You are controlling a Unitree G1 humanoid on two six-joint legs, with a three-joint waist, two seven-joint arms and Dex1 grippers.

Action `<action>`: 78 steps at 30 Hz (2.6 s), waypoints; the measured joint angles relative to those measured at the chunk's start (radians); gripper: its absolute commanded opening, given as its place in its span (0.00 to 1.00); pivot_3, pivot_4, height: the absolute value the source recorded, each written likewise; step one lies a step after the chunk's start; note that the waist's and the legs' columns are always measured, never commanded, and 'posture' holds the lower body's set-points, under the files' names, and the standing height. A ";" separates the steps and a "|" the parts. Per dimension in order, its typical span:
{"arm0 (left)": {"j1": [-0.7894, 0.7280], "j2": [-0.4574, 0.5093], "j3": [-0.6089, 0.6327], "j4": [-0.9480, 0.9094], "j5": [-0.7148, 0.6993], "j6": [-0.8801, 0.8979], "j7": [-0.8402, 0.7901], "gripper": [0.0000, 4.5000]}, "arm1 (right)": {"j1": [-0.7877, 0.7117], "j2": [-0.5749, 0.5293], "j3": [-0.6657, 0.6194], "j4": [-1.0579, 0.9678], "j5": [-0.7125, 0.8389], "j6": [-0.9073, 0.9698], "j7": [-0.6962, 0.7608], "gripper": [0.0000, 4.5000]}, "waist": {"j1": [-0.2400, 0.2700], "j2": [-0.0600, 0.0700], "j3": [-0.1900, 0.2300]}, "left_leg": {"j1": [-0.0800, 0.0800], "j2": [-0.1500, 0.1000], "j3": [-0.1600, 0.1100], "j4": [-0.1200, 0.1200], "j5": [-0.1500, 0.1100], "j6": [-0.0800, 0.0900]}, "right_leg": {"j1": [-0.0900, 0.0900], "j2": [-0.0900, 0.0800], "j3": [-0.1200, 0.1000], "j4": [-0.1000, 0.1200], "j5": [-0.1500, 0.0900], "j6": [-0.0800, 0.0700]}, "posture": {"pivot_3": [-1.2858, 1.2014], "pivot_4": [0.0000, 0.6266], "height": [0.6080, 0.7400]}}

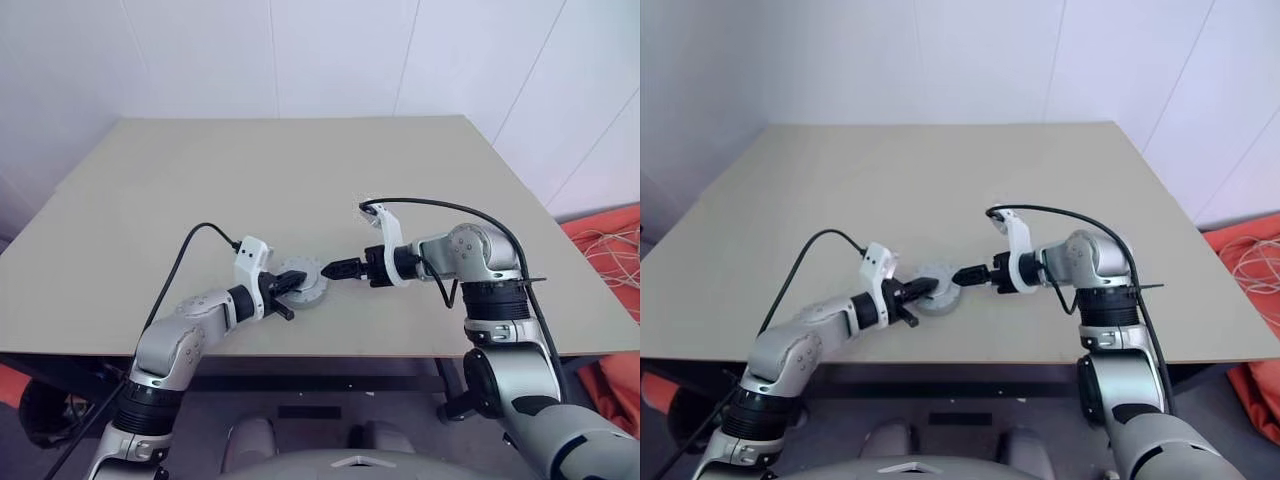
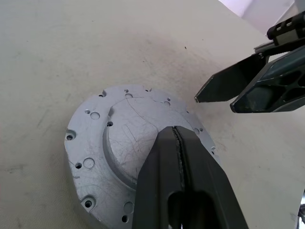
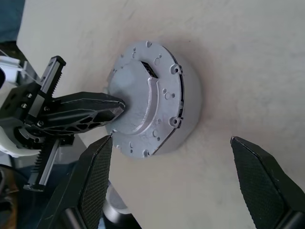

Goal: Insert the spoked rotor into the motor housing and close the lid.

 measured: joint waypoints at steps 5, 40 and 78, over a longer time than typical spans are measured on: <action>0.002 -0.001 0.000 -0.003 0.000 0.000 0.000 0.00 | -0.029 0.042 -0.095 0.137 0.116 0.000 -0.138 0.99 | 0.001 0.001 0.000 | 0.000 0.000 0.000 -0.001 0.001 -0.001 | -0.001 0.000 0.000 0.000 0.000 0.000 | 0.52 0.00 1.00; 0.014 -0.004 0.001 -0.020 -0.001 0.000 0.003 0.00 | 0.035 0.161 -0.386 0.362 0.574 -0.007 -0.701 0.57 | 0.001 0.001 0.000 | -0.004 0.000 0.001 -0.004 0.001 -0.003 | -0.005 0.000 0.000 0.000 -0.001 0.001 | 0.52 0.00 1.00; 0.016 -0.004 0.010 -0.027 0.000 -0.007 0.003 0.00 | 0.053 0.187 -0.371 0.323 0.777 -0.006 -0.817 0.99 | -0.012 0.002 -0.001 | -0.007 0.000 0.002 -0.008 0.004 -0.007 | -0.011 0.001 -0.001 0.000 -0.001 0.002 | 0.52 0.00 1.00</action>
